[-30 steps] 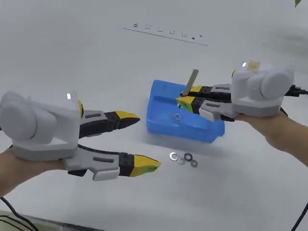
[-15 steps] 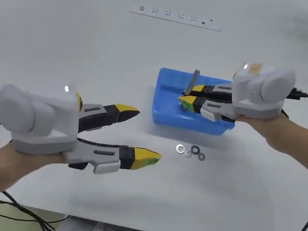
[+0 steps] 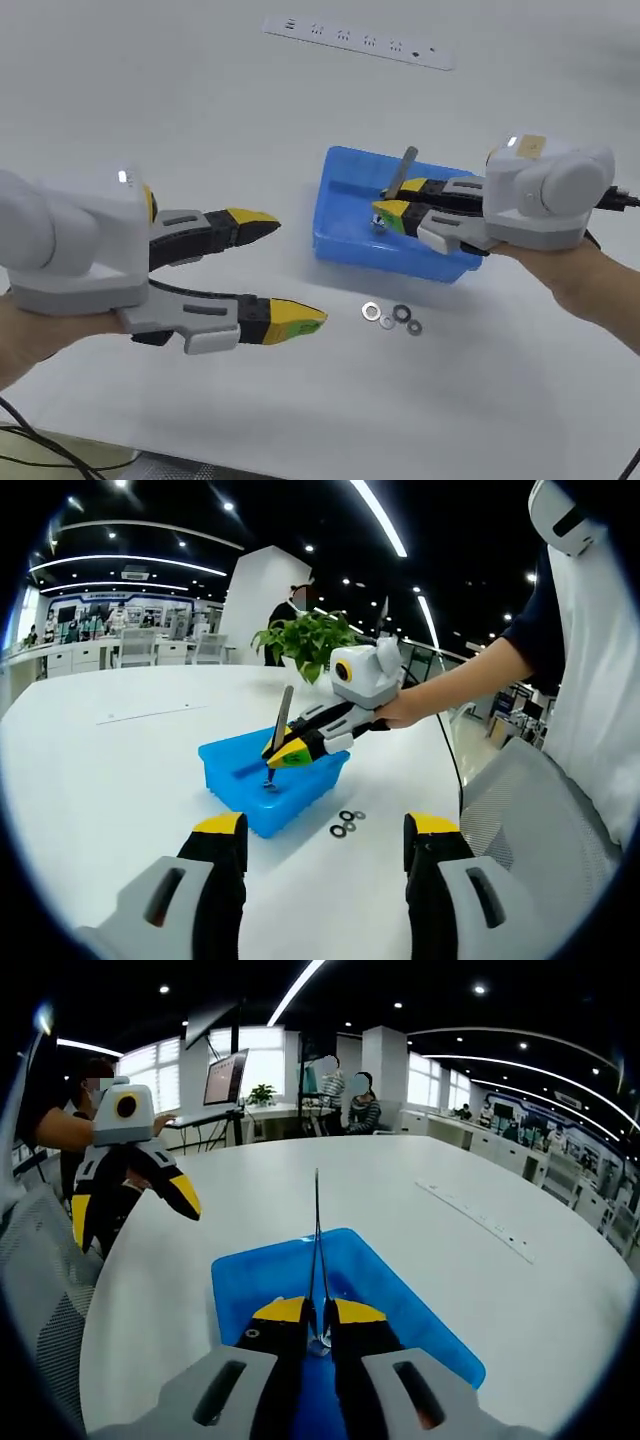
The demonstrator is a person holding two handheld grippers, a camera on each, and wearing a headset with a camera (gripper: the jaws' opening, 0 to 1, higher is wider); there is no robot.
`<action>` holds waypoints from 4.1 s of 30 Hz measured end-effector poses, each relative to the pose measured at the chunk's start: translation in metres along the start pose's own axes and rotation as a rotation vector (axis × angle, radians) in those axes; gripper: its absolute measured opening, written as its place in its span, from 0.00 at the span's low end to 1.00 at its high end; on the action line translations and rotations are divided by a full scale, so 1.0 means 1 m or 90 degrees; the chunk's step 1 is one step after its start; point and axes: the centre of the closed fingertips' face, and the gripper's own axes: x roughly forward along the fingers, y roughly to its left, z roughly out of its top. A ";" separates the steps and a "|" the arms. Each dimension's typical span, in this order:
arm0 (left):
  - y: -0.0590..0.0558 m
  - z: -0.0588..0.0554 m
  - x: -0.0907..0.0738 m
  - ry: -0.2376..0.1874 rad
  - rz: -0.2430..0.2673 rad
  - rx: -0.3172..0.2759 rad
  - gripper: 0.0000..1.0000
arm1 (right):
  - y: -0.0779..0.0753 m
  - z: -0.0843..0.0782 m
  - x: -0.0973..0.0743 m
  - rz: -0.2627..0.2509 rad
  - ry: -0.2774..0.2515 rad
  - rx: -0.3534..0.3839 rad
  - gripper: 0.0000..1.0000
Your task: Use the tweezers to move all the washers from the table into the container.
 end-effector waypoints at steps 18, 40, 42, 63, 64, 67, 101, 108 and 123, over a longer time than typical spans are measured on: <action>0.006 0.053 0.018 -0.025 -0.024 0.064 0.65 | 0.021 0.027 -0.021 0.011 -0.013 -0.047 0.08; -0.018 0.095 0.070 0.006 -0.154 0.173 0.31 | 0.048 0.025 -0.036 0.062 -0.004 -0.117 0.08; -0.023 0.094 0.069 0.005 -0.168 0.184 0.25 | 0.049 0.024 -0.037 0.065 -0.004 -0.118 0.08; -0.037 0.095 0.059 0.010 -0.195 0.291 0.05 | 0.062 0.024 -0.039 0.085 0.004 -0.162 0.09; -0.036 0.096 0.059 0.010 -0.190 0.299 0.05 | 0.063 0.025 -0.039 0.085 0.004 -0.164 0.09; -0.035 0.096 0.058 0.011 -0.189 0.304 0.05 | 0.064 0.026 -0.040 0.082 -0.001 -0.165 0.10; -0.073 0.080 0.034 -0.040 -0.142 0.294 0.05 | 0.100 -0.014 -0.094 0.021 -0.022 0.008 0.44; -0.076 0.061 0.043 -0.023 -0.152 0.277 0.05 | 0.112 -0.039 -0.103 0.028 -0.001 0.034 0.54; -0.065 0.038 0.053 0.001 -0.151 0.240 0.05 | 0.134 -0.059 -0.096 0.083 0.022 0.063 0.83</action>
